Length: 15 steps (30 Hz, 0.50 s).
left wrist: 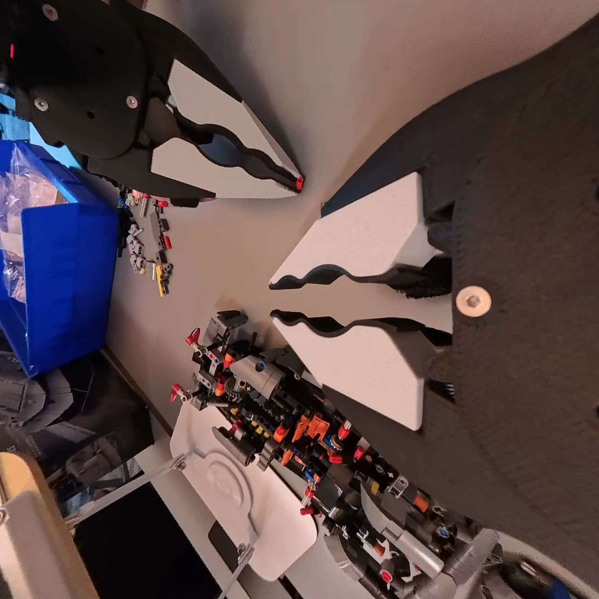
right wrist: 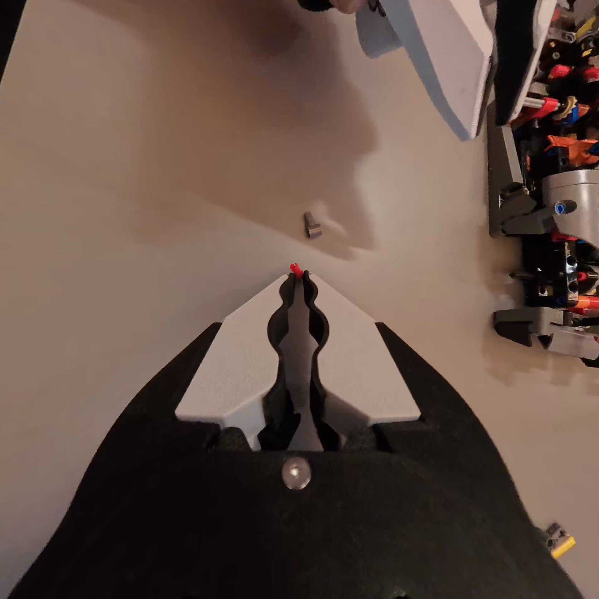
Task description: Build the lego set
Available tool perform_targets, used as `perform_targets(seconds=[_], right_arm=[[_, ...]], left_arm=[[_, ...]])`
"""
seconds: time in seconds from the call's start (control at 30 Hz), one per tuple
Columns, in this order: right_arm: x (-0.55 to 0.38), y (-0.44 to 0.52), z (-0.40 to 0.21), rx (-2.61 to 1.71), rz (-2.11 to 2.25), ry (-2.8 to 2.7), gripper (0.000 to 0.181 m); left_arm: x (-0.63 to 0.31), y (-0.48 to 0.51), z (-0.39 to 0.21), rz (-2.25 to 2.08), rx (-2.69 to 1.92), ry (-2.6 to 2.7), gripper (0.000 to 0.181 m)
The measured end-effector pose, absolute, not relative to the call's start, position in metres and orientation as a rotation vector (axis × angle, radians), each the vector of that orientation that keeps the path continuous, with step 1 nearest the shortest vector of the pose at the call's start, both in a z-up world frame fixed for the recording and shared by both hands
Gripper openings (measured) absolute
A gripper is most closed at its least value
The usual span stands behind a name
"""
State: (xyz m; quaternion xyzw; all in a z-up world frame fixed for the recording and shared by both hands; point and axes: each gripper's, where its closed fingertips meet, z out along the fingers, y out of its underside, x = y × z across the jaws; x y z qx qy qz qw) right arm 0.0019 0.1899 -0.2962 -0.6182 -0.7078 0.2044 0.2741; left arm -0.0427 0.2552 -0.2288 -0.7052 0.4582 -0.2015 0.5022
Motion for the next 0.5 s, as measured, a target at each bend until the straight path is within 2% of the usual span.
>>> perform_targets(seconds=[0.5], right_arm=[[0.0001,0.1941,-0.2920,-1.653,0.619,-1.802,0.013]], left_arm=[[-0.0454,0.2597,-0.2377,-0.425,-1.729,1.132,0.011]])
